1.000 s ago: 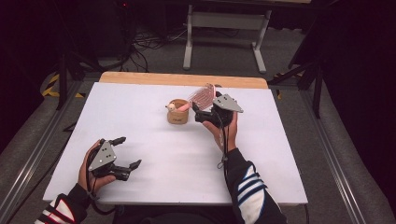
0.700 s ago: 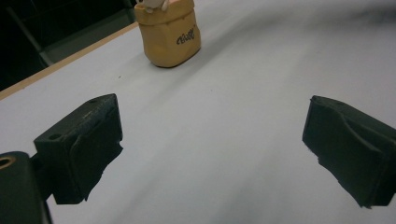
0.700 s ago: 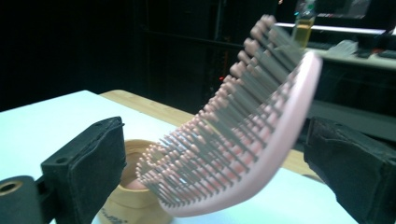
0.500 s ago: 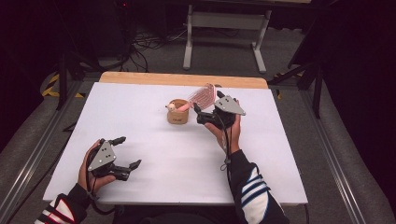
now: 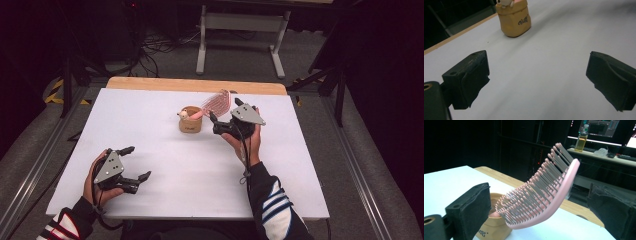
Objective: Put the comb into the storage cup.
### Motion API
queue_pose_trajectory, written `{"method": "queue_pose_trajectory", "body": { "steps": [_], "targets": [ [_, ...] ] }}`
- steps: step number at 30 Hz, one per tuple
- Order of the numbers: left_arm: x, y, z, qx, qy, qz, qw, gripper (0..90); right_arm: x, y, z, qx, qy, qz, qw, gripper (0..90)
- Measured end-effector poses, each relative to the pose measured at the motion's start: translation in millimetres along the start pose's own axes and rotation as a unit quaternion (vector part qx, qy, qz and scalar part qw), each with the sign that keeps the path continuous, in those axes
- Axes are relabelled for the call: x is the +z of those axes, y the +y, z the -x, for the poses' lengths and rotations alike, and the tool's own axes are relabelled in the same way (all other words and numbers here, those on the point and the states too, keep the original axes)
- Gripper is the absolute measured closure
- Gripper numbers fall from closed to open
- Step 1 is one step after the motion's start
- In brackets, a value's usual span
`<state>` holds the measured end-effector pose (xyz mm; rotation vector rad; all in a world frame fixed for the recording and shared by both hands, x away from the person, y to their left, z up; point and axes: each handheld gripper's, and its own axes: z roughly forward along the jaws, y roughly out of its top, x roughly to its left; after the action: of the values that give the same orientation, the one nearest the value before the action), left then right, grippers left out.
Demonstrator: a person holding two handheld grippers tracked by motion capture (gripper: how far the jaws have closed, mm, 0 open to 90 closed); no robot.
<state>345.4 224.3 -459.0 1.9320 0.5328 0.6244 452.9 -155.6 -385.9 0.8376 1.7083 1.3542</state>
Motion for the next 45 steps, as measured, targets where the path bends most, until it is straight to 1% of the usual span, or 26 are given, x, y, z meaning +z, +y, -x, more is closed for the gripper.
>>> {"method": "queue_pose_trajectory", "body": {
  "steps": [5,6,7,10,12,14,26,29,30,33,35,43,45],
  "targets": [
    [-0.3,0.2,0.2,0.000,0.000,0.001,1.0000,5.9,-4.7,4.1,-1.3,-0.009,0.000,0.002,1.0000,5.8],
    [-0.3,0.2,0.2,0.000,0.000,0.001,1.0000,5.9,-5.4,4.5,-1.5,-0.007,0.001,0.002,1.0000,5.7],
    [-0.5,0.2,0.3,0.000,0.000,0.001,1.0000,5.9,-6.3,5.2,-1.3,-0.009,0.008,0.002,0.9999,5.7],
    [-0.5,0.2,0.2,0.000,0.000,0.002,1.0000,5.9,-9.0,6.4,-1.2,-0.018,0.013,-0.002,0.9998,5.6],
    [-0.1,0.2,0.2,0.002,0.000,0.000,1.0000,5.9,-11.0,6.8,-1.0,-0.016,0.015,-0.002,0.9998,5.6],
    [0.1,0.3,0.5,0.002,0.000,-0.001,1.0000,5.9,-13.0,7.8,-1.5,-0.023,0.015,-0.004,0.9996,5.6],
    [-0.9,0.6,0.6,0.000,-0.001,-0.001,1.0000,5.9,-21.4,11.7,-1.8,-0.031,0.017,0.000,0.9994,5.6],
    [-1.7,0.9,0.3,0.002,-0.001,0.000,1.0000,5.8,-22.9,12.4,-3.9,-0.035,0.020,0.000,0.9992,5.6],
    [-1.8,0.9,0.2,0.001,-0.001,0.003,1.0000,5.8,-24.2,12.7,-5.4,-0.040,0.022,-0.001,0.9990,5.6],
    [-2.2,1.0,0.0,0.002,0.000,0.003,1.0000,5.8,-27.1,13.7,-6.9,-0.046,0.022,0.000,0.9987,5.6],
    [-2.1,1.0,0.1,0.002,0.000,0.003,1.0000,5.8,-29.3,14.3,-7.7,-0.044,0.025,0.002,0.9987,5.6],
    [-1.6,1.1,0.3,0.002,-0.002,-0.001,1.0000,5.8,-36.3,15.6,-10.6,-0.056,0.030,0.004,0.9980,5.6],
    [-1.4,0.9,0.3,0.001,-0.001,0.001,1.0000,5.8,-39.0,15.6,-11.1,-0.053,0.035,0.007,0.9980,5.7]
  ]
}}
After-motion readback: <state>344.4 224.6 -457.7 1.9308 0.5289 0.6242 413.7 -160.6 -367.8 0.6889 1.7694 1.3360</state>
